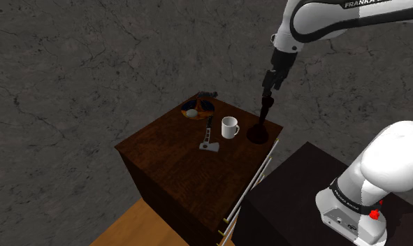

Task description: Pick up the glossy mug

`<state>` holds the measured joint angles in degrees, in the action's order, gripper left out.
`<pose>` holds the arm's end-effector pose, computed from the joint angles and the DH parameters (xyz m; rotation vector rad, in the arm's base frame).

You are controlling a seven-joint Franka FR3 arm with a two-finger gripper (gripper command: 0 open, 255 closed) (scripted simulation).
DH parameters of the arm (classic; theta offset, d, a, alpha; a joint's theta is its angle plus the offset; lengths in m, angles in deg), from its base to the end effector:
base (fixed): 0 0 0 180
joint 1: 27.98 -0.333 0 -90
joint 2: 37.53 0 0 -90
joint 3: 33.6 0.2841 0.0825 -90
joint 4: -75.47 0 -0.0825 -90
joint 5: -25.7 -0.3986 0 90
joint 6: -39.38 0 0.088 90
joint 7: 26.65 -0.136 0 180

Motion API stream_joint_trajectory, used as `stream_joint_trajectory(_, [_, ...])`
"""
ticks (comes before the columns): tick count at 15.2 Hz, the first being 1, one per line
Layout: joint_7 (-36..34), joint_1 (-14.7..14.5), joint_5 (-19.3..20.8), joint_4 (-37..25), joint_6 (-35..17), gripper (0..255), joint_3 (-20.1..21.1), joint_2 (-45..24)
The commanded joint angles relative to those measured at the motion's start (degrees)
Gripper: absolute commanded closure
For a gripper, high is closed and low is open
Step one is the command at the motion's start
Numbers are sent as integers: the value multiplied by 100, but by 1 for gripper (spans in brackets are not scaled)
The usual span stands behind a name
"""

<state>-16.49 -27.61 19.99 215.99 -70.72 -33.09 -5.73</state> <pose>0.4158 0.0106 0.4347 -3.0463 -0.2218 -0.0487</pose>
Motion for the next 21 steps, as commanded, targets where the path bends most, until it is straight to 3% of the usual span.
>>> stream_joint_trajectory(1, [53, 15, 4, 37, -424, 0, -16, -374])
stream_joint_trajectory(11, [262, 52, -42, -259, -2183, 0, -75, -2425])
stream_joint_trajectory(21, [474, 109, -161, -1350, -3354, 0, -113, -4680])
